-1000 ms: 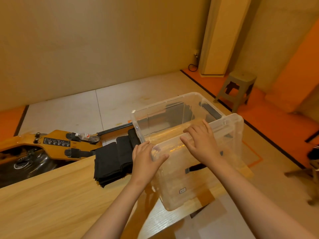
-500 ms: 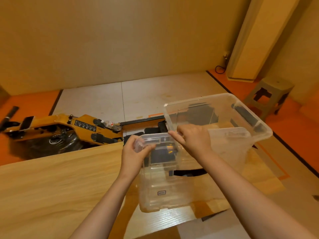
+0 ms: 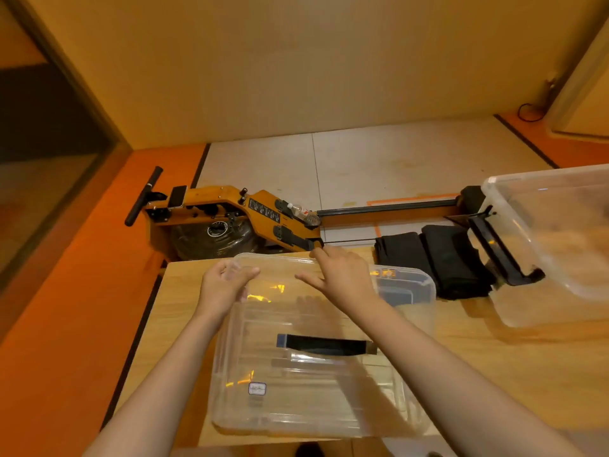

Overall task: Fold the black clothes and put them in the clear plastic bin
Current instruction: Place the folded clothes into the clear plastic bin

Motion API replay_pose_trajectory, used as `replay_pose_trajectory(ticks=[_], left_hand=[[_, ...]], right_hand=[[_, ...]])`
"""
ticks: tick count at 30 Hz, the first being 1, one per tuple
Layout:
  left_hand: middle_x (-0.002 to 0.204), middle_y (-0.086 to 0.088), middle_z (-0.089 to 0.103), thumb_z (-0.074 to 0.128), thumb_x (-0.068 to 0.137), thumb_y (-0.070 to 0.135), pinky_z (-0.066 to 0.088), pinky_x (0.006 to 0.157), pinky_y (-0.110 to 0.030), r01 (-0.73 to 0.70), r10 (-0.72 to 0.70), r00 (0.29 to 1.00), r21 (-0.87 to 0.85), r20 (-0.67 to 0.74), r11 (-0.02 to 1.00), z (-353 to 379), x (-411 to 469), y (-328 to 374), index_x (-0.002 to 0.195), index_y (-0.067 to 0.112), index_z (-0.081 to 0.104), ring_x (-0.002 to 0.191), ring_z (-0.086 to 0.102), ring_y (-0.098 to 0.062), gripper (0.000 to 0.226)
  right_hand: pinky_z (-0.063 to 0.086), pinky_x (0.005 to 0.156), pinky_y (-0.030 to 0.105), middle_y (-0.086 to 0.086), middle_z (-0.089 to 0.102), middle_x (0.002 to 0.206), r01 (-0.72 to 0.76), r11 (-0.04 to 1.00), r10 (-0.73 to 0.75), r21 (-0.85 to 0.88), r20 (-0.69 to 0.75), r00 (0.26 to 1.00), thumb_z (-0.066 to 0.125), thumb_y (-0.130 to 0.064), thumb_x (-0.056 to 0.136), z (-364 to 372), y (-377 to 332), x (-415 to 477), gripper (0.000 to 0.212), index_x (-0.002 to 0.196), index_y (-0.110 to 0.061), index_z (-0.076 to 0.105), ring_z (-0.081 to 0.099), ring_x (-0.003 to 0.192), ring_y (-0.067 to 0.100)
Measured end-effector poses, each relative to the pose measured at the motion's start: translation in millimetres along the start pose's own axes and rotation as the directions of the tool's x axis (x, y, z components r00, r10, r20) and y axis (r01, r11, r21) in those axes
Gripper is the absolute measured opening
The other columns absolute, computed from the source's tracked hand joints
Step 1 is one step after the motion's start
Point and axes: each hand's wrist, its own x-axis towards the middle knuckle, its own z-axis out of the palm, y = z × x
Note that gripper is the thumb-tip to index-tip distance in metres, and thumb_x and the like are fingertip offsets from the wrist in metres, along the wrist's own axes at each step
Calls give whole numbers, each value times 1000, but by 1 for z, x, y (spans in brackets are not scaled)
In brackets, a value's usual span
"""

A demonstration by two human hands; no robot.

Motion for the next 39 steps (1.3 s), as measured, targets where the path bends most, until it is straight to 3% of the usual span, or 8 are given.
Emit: replay_pose_trajectory(ticks=[4,8,12,16,23,29,33,39], left_hand=[[80,-9,64,74,83,30,50,65,-33,101,-99,994,23,-50,995,-45,28,-39,97,4,64,69,58,-19,32],[76,-11,62,75,82,33,46,70,-35,211,-207,971,26,-120,977,-76,54,-78,81,13,61,71,55,-23,24],[71,-8,57,71,86,30,40,61,-29,265,-257,938,3,-231,964,-86,75,-112,70,13,56,75,53,-26,28],[104,-8,56,68,88,36,43,86,-40,323,-270,914,144,-302,935,-70,92,-126,107,10,56,97,51,-27,34],[150,-17,27,66,89,35,26,112,-48,199,-180,979,599,-91,775,-50,109,-149,147,6,30,136,23,-37,74],[162,-14,2,59,93,40,5,120,-42,196,-179,979,681,-97,706,-31,98,-140,154,4,2,148,1,-32,91],[163,-9,-5,54,94,46,-1,120,-40,16,-60,997,714,37,700,23,79,-103,154,8,-2,149,-6,-26,91],[163,-1,-4,57,94,42,6,121,-38,-106,-41,960,495,278,863,173,27,-40,156,14,-1,150,-1,-21,89]], right_hand=[[42,96,40,6,64,116,-3,1000,3,21,9,1000,55,-45,93,37,-12,9,44,123,-14,59,58,110,27],[39,105,42,11,57,132,-152,988,153,29,-31,988,63,-30,90,66,-1,-4,43,128,-12,56,53,124,31],[5,119,39,4,11,162,-330,944,319,30,182,930,19,-48,101,100,5,-32,59,154,-21,18,6,149,25],[-4,120,38,2,-10,162,-366,930,335,36,325,884,-5,-52,94,127,-5,-59,65,153,-24,-7,-15,148,21],[-16,115,37,0,-25,155,-412,911,387,-3,349,854,-19,-57,87,145,-16,-65,70,148,-23,-17,-28,143,24],[-14,116,34,1,-11,161,-420,903,374,96,310,874,-15,-53,82,136,-9,-62,80,154,-20,-5,-22,144,19],[-9,118,35,-1,1,162,-415,904,391,108,188,901,-2,-52,90,114,28,-60,74,155,-19,11,-11,147,17],[-15,116,33,-3,-4,160,-366,931,362,-13,176,915,-2,-50,90,78,111,-68,67,150,-22,-1,-17,145,15]])
